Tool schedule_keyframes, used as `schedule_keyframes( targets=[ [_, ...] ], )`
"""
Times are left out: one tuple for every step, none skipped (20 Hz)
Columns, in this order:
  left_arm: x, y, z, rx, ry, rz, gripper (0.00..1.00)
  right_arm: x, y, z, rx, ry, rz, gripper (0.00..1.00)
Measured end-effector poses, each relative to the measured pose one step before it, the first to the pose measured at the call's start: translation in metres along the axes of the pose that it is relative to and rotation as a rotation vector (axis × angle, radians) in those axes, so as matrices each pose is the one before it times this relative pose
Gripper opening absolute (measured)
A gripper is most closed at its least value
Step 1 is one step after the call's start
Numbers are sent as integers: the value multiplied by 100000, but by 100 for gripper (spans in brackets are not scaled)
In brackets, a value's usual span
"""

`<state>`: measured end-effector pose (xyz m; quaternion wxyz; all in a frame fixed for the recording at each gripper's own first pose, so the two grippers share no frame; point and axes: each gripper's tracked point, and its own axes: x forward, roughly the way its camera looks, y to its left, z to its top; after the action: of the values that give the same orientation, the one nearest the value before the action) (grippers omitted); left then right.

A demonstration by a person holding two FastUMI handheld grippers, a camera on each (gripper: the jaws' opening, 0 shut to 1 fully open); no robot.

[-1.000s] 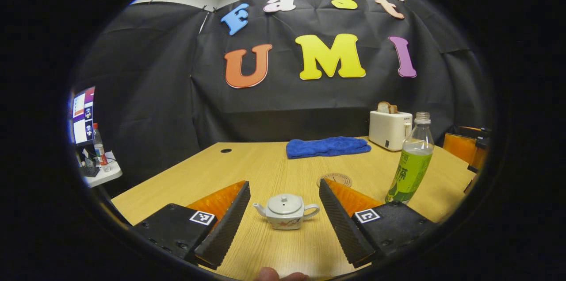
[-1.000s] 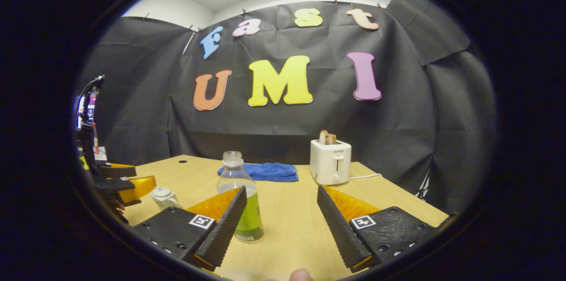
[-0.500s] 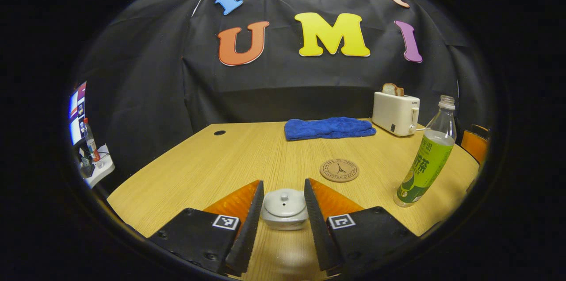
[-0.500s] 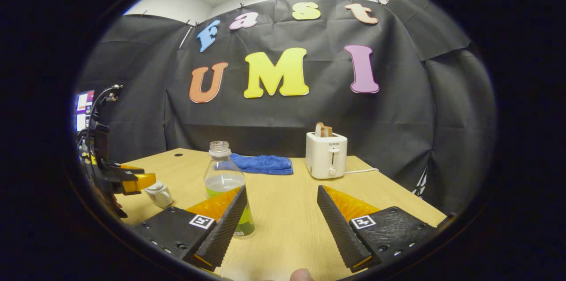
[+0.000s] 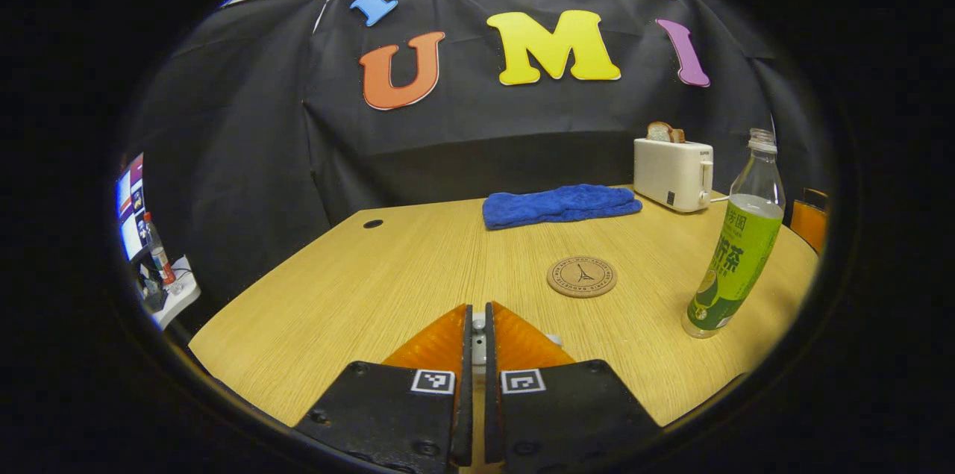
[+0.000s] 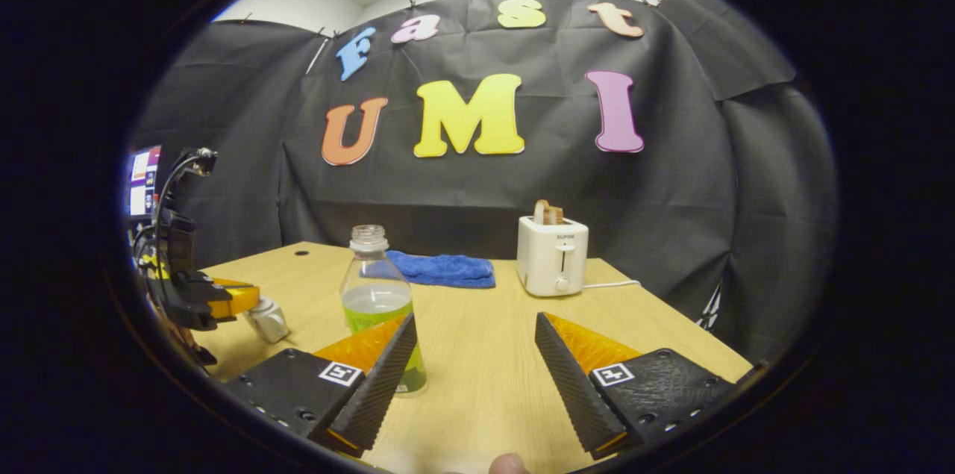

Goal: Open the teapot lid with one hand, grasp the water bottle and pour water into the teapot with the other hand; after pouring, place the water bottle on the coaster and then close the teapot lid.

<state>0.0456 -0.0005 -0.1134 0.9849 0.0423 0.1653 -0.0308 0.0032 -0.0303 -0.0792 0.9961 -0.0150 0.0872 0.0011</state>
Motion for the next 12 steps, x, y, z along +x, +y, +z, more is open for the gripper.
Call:
schedule_keyframes(
  targets=[
    [34,-31,32,-327,-390,-899,7,-26,86,-32,330,223,511,96],
    [47,125,113,-785,-576,-842,6,69,36,-75,500,120,600,97],
    [-129,7,193,-341,-1017,-395,4,39,43,-112,515,124,462,97],
    [-239,129,298,-87,-1380,-92,4,-9,-28,-36,363,76,130,97],
    [-137,58,440,-177,-1361,-69,4,30,-11,-39,250,23,136,97],
    [14,81,194,198,-652,-200,3,92,-60,-28,217,128,191,96],
    [-244,83,117,-188,-492,-186,3,58,157,-66,513,64,837,96],
    [-132,-74,161,-382,-579,-515,3,-65,364,46,621,-133,1923,96],
    [-274,64,139,-276,-633,-239,3,-158,439,-9,486,-367,1936,96],
    [-174,-35,187,-183,-931,-205,3,-124,317,-29,232,-99,1707,96],
    [-64,15,85,-206,-370,-240,3,-219,460,-157,297,-59,1854,95],
    [-107,46,112,-531,-400,-275,3,-209,723,-46,534,-216,2595,94]
  ],
)
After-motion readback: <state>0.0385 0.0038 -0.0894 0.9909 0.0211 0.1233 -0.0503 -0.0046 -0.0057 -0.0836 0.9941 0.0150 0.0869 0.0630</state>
